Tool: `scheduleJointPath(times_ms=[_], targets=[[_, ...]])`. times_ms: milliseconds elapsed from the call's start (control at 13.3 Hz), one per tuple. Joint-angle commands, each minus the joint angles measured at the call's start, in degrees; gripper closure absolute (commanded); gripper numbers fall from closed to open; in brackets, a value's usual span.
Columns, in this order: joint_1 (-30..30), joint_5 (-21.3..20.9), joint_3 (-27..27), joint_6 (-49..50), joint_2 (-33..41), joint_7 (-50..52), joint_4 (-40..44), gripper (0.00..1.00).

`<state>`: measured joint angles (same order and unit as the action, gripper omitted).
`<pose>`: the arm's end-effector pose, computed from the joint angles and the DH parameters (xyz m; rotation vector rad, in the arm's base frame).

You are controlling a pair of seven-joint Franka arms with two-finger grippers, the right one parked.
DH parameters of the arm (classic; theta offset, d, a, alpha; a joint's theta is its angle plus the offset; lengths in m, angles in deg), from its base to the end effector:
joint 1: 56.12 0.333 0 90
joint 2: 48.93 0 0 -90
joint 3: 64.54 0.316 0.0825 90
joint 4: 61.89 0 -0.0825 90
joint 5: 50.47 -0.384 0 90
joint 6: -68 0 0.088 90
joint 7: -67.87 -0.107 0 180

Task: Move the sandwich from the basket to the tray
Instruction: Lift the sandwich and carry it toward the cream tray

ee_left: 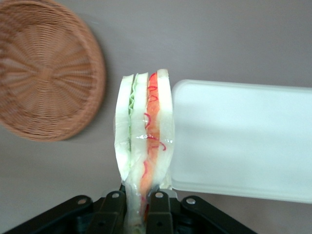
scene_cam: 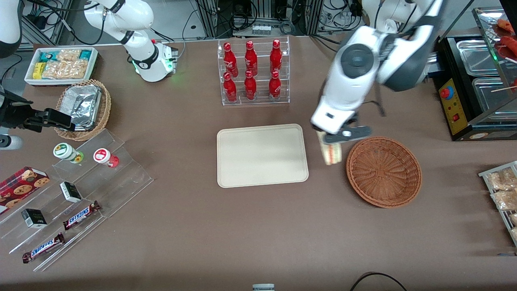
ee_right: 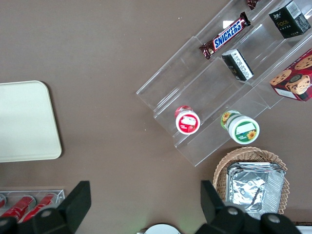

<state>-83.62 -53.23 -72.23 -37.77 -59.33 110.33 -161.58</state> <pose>0.5005 -0.3429 0.4621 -3.0729 -0.1744 0.0674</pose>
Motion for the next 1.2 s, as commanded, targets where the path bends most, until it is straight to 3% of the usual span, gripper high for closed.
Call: scheduleJointPath(times_ms=[0,451,1128], targets=[[-5.1,0.0,0.6,2.4,-7.9,2.1,8.4,1.0],[-13.2,-0.1,0.6,0.9,-22.3,7.4,17.9,1.0],[-15.9,-0.6,0.7,-12.3,-30.6,13.0,17.8,1.0]])
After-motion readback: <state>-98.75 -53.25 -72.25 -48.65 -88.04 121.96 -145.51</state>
